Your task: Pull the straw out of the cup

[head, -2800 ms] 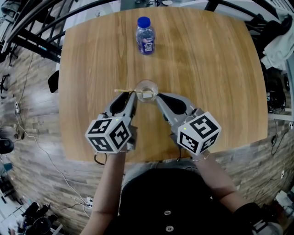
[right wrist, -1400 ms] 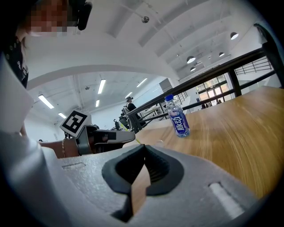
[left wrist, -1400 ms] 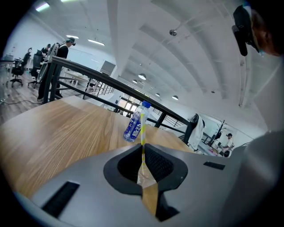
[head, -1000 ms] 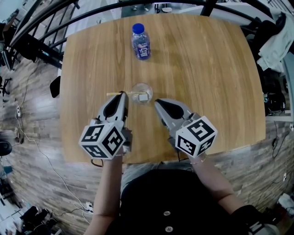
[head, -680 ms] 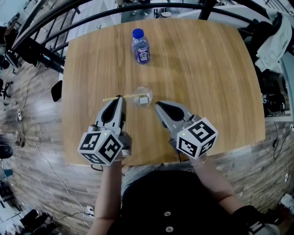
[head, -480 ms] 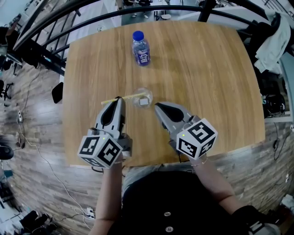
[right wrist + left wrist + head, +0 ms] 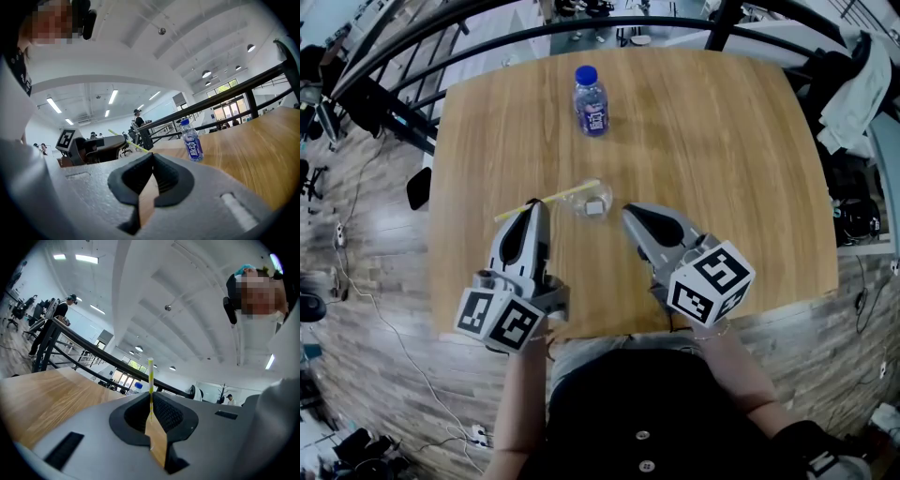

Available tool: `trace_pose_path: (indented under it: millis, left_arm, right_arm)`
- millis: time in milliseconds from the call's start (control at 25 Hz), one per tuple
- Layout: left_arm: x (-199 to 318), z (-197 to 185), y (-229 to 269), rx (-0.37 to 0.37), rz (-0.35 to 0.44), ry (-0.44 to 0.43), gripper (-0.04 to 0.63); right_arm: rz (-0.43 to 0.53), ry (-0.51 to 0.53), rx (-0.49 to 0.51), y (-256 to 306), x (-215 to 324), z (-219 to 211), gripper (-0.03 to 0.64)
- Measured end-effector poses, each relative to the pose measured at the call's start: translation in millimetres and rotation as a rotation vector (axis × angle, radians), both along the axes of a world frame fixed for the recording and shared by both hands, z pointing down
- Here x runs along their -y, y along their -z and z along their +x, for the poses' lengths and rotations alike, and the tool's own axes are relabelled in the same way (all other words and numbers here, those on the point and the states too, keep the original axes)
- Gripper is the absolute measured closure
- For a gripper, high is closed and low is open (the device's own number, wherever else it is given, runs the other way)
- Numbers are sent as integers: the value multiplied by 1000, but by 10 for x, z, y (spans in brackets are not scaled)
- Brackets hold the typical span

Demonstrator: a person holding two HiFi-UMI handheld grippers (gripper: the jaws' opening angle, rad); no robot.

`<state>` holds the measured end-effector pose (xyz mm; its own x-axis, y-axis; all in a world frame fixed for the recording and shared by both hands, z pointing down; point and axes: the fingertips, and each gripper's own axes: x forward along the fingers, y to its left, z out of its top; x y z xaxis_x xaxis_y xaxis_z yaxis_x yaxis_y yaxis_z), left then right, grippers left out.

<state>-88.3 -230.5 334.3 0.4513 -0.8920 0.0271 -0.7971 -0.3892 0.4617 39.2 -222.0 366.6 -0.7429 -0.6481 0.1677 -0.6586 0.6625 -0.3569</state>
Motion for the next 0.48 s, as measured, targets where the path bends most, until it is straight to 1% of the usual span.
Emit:
trace_pose_path:
  millis: [240, 360, 480]
  left_arm:
    - [-117, -62, 115, -58, 55, -3, 561]
    - [-186, -63, 160, -72, 76, -6, 561]
    - [-244, -55, 160, -84, 76, -3, 561]
  right_arm:
    - [43, -8, 15, 208, 4, 59, 618]
    - [42, -4, 19, 208, 1, 67, 618]
    - [35, -1, 25, 199, -6, 70, 618]
